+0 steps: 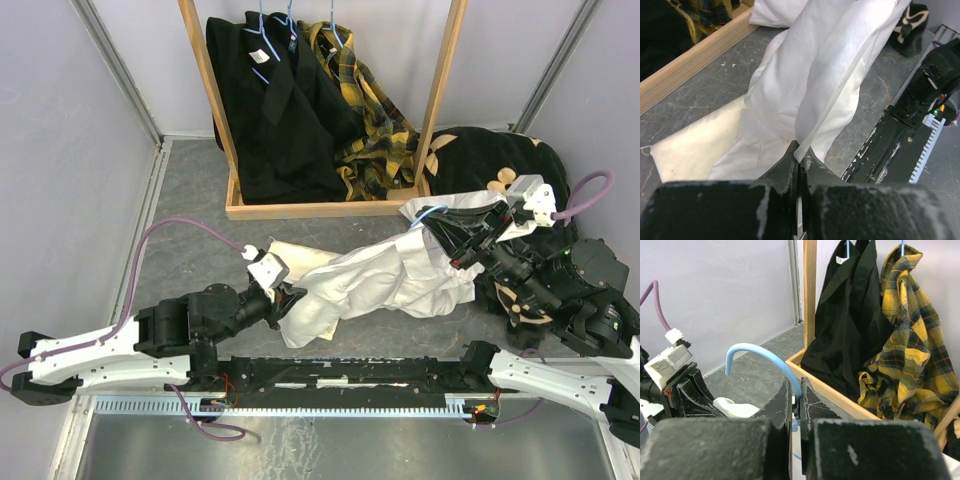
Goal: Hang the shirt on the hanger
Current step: Hang the shirt on the hanger.
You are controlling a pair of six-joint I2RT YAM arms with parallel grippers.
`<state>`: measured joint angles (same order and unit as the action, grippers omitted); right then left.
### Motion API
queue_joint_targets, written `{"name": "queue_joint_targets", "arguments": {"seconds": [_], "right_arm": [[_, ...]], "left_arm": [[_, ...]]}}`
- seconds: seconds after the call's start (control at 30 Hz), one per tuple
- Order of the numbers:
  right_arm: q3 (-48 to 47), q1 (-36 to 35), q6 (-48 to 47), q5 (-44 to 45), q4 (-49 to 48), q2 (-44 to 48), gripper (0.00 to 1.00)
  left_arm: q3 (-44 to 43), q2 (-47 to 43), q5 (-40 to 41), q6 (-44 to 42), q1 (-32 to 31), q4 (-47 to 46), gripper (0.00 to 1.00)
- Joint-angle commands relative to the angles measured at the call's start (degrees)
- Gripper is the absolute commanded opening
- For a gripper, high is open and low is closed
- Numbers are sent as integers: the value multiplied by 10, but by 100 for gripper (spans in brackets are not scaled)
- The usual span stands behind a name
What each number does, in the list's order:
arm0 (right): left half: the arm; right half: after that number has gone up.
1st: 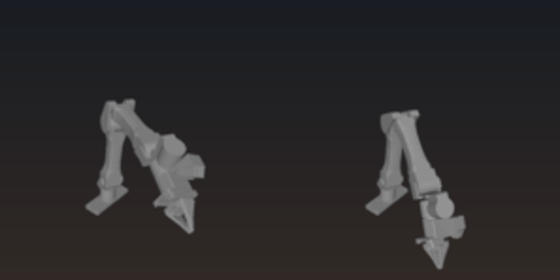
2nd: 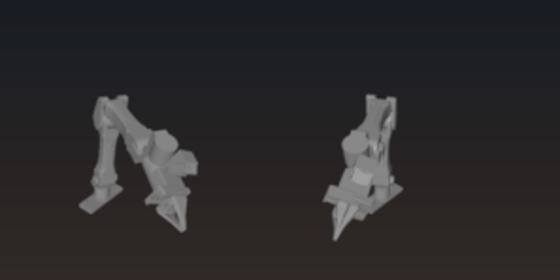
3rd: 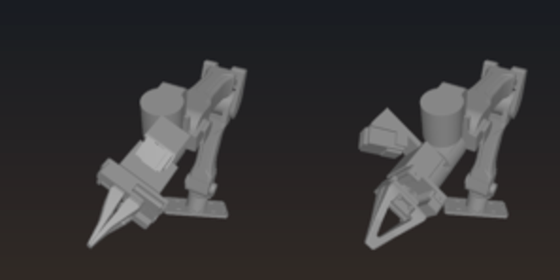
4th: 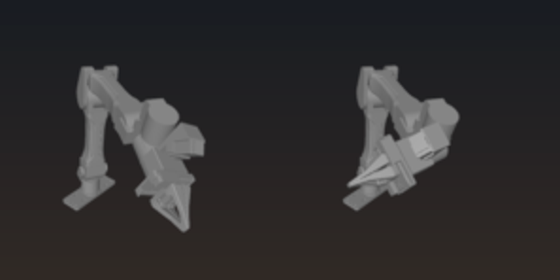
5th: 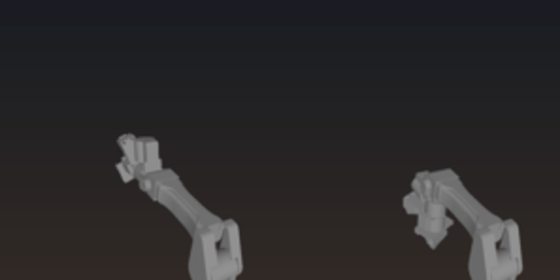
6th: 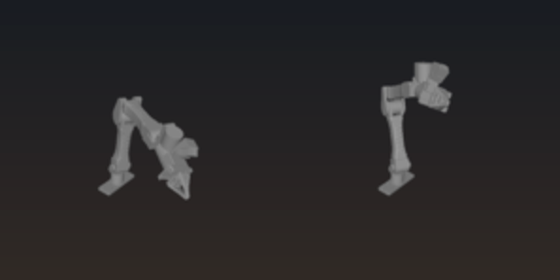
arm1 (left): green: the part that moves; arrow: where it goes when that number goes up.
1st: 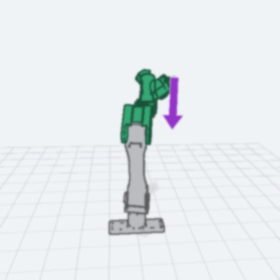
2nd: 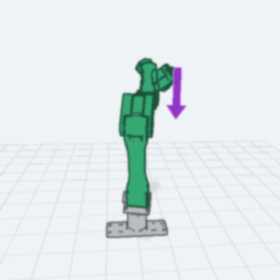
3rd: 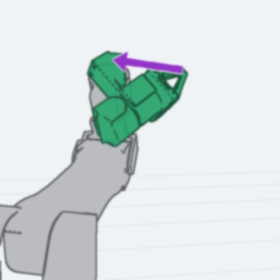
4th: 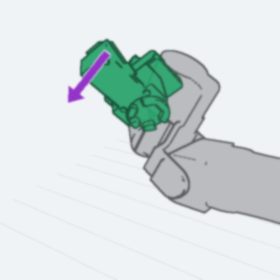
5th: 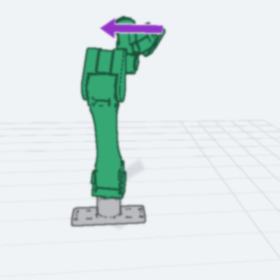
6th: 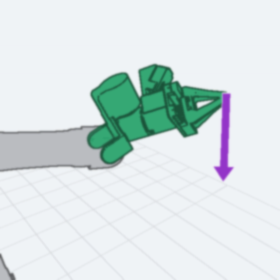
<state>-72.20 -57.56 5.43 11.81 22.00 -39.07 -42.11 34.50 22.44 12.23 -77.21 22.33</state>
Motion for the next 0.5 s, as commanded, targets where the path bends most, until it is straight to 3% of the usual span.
{"name": "queue_joint_targets", "arguments": {"seconds": [0.0,0.2,0.47], "right_arm": [[-32,-1,-22,51,-18,14,0],[-66,-2,-48,73,-12,5,0],[-81,-1,-59,76,-6,-3,0]], "left_arm": [[-1,-23,74,51,1,25,3],[24,-85,133,108,1,57,3],[27,-116,130,119,1,74,3]]}}
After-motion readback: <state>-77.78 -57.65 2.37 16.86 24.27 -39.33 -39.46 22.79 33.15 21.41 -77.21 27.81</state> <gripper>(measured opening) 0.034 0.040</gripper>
